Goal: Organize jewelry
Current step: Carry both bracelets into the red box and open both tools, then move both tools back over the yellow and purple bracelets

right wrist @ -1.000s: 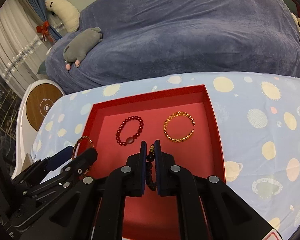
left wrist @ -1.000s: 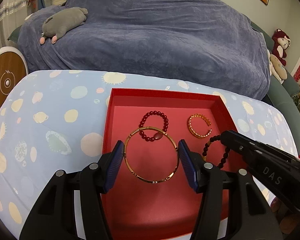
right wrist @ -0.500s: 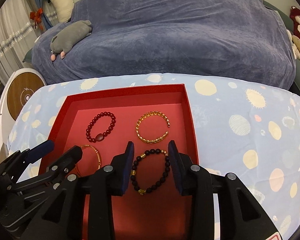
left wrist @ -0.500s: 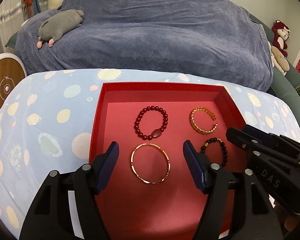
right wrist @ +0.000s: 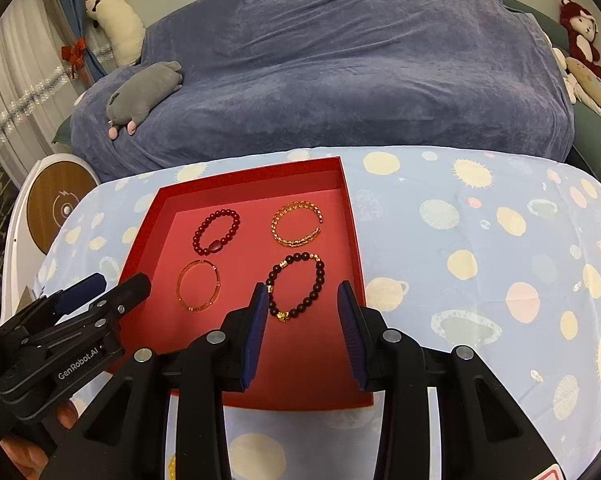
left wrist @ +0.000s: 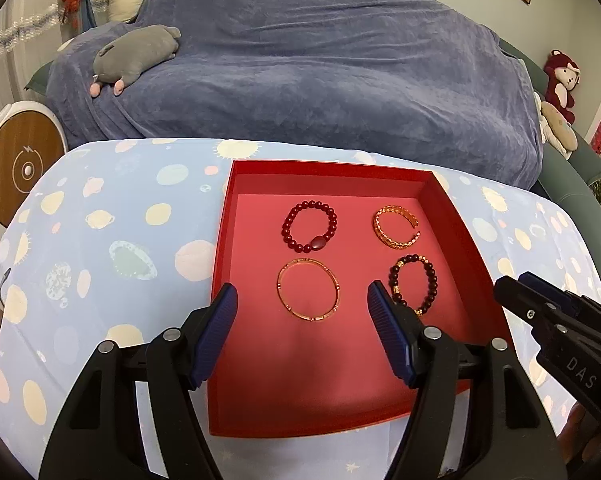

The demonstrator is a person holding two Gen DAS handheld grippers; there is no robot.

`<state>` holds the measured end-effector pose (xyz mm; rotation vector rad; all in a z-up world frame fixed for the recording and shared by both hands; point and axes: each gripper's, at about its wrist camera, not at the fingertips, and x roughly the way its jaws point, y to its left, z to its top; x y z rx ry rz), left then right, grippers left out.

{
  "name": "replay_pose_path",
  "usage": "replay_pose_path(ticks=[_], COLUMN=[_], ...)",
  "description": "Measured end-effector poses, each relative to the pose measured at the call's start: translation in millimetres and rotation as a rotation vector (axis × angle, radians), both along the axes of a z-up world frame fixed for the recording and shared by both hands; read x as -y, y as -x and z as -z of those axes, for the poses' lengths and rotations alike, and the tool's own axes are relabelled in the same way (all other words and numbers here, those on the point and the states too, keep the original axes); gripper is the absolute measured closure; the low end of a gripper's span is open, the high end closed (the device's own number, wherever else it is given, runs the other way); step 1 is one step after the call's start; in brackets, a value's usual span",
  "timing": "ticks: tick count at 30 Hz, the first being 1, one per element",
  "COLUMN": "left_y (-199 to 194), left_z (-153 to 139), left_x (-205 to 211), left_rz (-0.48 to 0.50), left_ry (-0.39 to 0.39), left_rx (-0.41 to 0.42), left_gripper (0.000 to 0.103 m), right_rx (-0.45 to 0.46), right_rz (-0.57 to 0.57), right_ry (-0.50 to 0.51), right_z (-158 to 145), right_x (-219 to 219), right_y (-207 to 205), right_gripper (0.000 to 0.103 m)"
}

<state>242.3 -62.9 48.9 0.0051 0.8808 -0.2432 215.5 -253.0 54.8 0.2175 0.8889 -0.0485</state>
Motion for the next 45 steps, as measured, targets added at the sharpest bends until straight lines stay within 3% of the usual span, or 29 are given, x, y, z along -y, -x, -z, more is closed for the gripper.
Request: replay_pose_path(ticks=[17,27,45], left_y=[75.2,113.9,162.2], left_z=[0.0,19.2,46.8], left_x=[-12.9,-39.9,-54.9], left_rz=[0.018,-0.034,-0.018], left_ry=[-0.009,0.018,0.024], left_rx=[-0.017,-0.063,-0.085], left_gripper=[0.039,0.039,0.039], right_rx=[-0.026,-0.105,-0.146], right_rz=[-0.014,-0.002,-0.052], right_ry=[0.016,-0.009,-0.022], right_z=[3.8,32.6,61.6], right_x=[-17.5,-20.1,-40.5], right_y=[98.6,147.6,167.5], right_gripper=[0.067,0.067,0.07])
